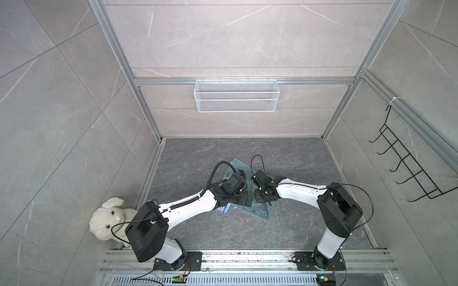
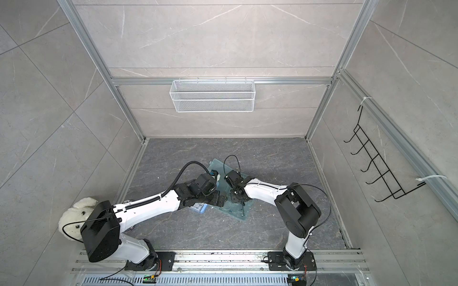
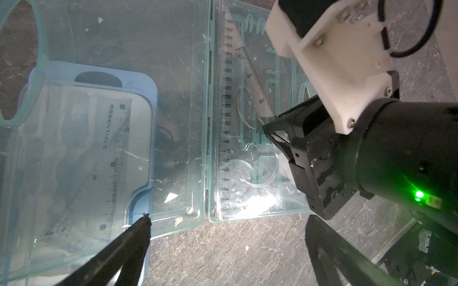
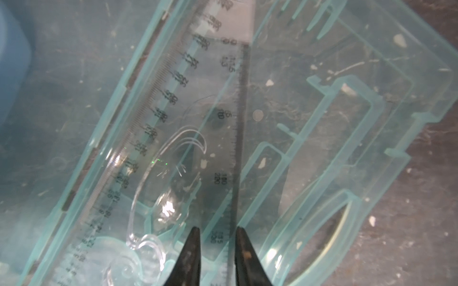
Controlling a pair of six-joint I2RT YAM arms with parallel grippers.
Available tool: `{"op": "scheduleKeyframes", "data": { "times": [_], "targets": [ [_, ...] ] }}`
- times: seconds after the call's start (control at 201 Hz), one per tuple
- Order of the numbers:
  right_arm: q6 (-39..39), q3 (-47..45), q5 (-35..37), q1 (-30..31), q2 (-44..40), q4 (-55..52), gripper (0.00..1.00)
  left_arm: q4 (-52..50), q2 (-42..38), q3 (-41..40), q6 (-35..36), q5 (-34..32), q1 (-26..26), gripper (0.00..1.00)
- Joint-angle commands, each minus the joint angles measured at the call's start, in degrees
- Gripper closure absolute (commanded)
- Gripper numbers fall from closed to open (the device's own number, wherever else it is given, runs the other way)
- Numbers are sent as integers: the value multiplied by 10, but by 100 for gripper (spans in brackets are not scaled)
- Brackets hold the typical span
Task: Open the ruler set and take out the ruler
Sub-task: Pick up the ruler from the ruler set box.
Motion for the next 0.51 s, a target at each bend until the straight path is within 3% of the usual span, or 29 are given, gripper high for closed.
{"op": "scheduleKeyframes", "data": {
  "times": [0.0,0.503],
  "targets": [
    [-7,-5,-12,3,-27,-8,80,3,11,25,-7,1,-2,1],
    [-5,7,5,1,-43,-22,82,2,-2,20,-12,-22,-3,1]
  ]
}}
